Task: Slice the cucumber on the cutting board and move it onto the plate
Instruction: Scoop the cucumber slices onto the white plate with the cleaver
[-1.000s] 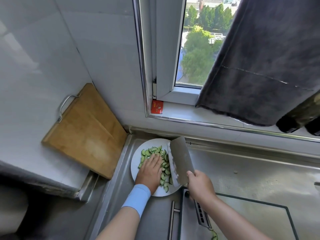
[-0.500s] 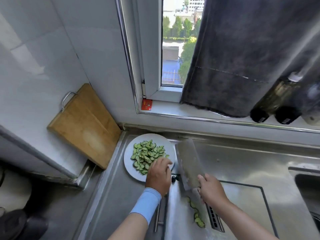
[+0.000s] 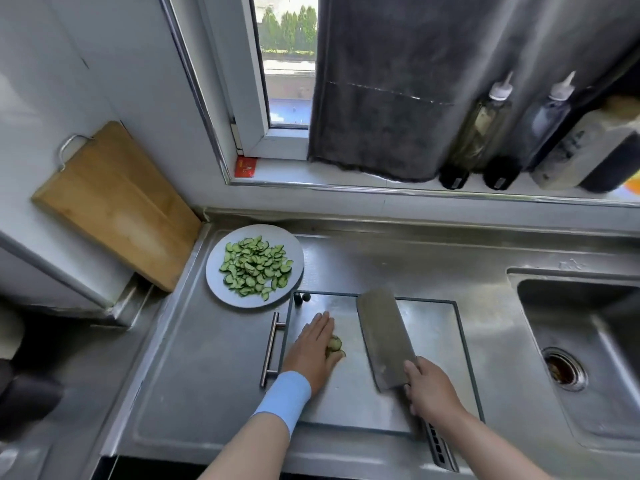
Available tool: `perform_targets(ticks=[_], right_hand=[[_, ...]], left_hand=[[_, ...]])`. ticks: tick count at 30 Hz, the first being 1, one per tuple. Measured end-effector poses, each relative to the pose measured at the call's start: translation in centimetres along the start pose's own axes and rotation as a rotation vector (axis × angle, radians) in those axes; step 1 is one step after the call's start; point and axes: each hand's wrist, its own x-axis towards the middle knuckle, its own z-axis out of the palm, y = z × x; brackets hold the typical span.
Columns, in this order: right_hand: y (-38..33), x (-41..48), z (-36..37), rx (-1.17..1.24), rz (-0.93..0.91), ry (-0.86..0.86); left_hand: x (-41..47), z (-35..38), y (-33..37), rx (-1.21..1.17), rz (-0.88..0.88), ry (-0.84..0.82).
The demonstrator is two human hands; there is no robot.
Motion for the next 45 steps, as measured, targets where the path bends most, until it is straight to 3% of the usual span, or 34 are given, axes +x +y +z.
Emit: perform_targets(ticks=[11,21,26,36,45], right_hand=[[-0.1,-2.1,4.2,0.185,0.111,-0.155],[-2.5,-2.9,8.3,0.181,0.051,-0.320],[-3.6,-3.2,7.1,0.258,0.046,-0.288],[-13.1,-1.6,7.5,0.328,-0.111,-0.158],[-22.0,2.8,11.7,0.238,-0.167,-0.121]], left_hand=[[-0.2,1.5,3.0,-0.284,-0.159,0.088],[-0.5,1.6,2.9,-0.272,-0.169,0.118],[-0.6,0.5,2.9,-0.228,-0.131,0.108],[3.9,-9.2,-0.1,-0.104,-0.035,0.278],[7.2,-15.7,-8.8,0.064,-0.039,0.187]])
